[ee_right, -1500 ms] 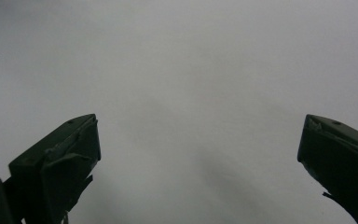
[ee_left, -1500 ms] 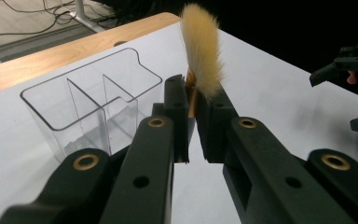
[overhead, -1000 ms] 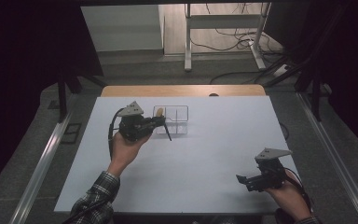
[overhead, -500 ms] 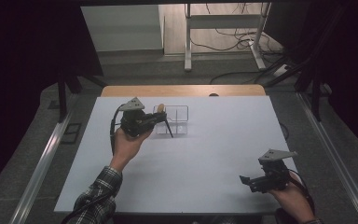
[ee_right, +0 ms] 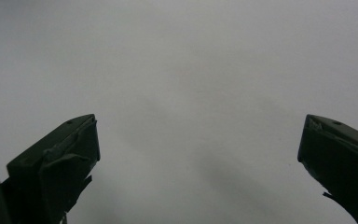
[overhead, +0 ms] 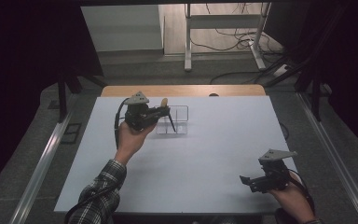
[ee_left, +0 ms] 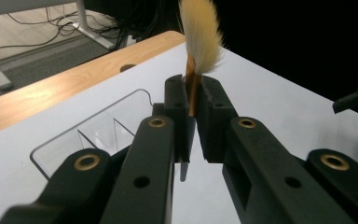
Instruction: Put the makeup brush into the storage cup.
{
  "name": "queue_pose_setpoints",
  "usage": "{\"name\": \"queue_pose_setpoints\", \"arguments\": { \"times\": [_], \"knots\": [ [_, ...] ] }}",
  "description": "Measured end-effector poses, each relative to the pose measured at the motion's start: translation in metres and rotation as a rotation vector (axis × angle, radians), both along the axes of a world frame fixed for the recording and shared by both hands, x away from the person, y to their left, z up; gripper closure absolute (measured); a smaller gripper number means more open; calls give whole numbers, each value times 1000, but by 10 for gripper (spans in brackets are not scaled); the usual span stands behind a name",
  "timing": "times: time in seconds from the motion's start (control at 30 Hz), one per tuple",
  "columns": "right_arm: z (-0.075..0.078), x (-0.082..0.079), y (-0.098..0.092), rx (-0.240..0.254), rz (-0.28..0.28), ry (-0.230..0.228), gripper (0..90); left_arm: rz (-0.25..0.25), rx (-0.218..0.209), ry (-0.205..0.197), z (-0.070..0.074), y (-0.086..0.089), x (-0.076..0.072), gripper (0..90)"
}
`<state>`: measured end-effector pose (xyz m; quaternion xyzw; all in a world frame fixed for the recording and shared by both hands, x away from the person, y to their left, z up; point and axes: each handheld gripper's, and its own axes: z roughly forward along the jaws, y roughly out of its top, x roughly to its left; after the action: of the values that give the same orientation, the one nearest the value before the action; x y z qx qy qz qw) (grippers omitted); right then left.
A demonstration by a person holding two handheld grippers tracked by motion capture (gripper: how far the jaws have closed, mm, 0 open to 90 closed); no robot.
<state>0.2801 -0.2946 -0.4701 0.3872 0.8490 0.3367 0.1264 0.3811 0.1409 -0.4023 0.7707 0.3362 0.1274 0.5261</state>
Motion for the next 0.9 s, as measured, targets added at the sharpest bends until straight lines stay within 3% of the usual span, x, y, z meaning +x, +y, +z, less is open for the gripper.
{"name": "queue_pose_setpoints", "arguments": {
  "times": [0.47,0.9],
  "knots": [
    [0,0,0,-1,0,4,0,14,8,-27,16,-9,19,836],
    [-1,0,0,-3,5,7,0,17,15,-36,20,-17,33,835]
  ]
}}
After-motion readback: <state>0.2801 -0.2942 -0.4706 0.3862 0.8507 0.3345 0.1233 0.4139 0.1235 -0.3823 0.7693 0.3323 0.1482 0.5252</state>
